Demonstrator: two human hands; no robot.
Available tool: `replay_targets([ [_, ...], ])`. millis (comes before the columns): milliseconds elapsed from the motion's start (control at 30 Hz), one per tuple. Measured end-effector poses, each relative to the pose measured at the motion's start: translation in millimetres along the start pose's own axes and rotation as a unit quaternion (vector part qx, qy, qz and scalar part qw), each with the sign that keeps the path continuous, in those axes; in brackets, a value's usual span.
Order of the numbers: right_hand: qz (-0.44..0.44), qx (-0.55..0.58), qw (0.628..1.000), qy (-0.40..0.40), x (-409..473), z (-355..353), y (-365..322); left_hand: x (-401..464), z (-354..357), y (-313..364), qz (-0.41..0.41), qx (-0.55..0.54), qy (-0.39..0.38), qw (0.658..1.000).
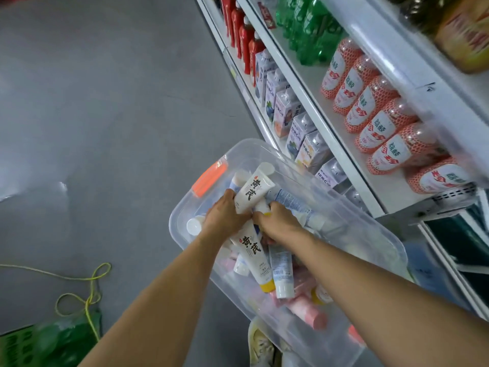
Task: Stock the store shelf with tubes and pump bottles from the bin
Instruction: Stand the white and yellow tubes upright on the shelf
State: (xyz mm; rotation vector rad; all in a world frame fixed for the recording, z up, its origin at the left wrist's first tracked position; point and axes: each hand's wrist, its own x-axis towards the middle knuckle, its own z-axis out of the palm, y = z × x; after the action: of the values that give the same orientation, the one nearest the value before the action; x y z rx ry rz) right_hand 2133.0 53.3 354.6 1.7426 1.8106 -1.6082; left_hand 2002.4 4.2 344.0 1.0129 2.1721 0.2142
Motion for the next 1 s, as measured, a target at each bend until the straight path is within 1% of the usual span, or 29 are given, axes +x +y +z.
replay_targets([
  [67,0.002,0.034,0.999,0.004,-11.1,-10.5,-1.3,-10.3,-2.1,5.4,-0.033,-0.055,-0.004,0.998],
  [100,0.007,0.066,0.998,0.004,-16.5,-15.9,-0.6,-15.4,-3.0,7.3,-0.057,-0.103,-0.002,0.993],
  [167,0.021,0.134,0.991,-0.008,-31.9,-27.7,0.9,-28.4,-7.8,14.6,-0.110,-0.225,0.006,0.968],
  [233,0.033,0.185,0.982,-0.025,-49.6,-38.7,1.8,-43.4,-14.9,24.3,-0.143,-0.323,0.011,0.936],
  [367,0.048,0.275,0.959,-0.042,-83.6,-55.7,1.4,-80.9,-32.4,50.7,-0.134,-0.438,-0.013,0.889],
  [467,0.030,0.337,0.940,-0.052,-107.5,-67.3,1.9,-107.3,-43.0,69.1,-0.109,-0.504,-0.032,0.856],
  [533,0.012,0.374,0.925,-0.065,-124.7,-75.2,1.6,-123.9,-50.4,80.3,-0.094,-0.534,-0.038,0.839],
  [600,-0.002,0.390,0.918,-0.072,-144.4,-84.4,-0.6,-138.6,-56.5,90.7,-0.082,-0.549,-0.046,0.831],
  [800,-0.043,0.372,0.925,-0.067,-210.3,-112.3,-2.8,-181.5,-75.1,116.4,-0.031,-0.538,-0.058,0.840],
  [933,-0.077,0.343,0.936,-0.030,-251.9,-127.2,0.0,-213.2,-86.4,138.0,0.013,-0.534,-0.094,0.840],
  [1000,-0.093,0.322,0.942,0.002,-273.6,-134.3,0.6,-226.7,-89.8,150.9,0.024,-0.524,-0.115,0.843],
])
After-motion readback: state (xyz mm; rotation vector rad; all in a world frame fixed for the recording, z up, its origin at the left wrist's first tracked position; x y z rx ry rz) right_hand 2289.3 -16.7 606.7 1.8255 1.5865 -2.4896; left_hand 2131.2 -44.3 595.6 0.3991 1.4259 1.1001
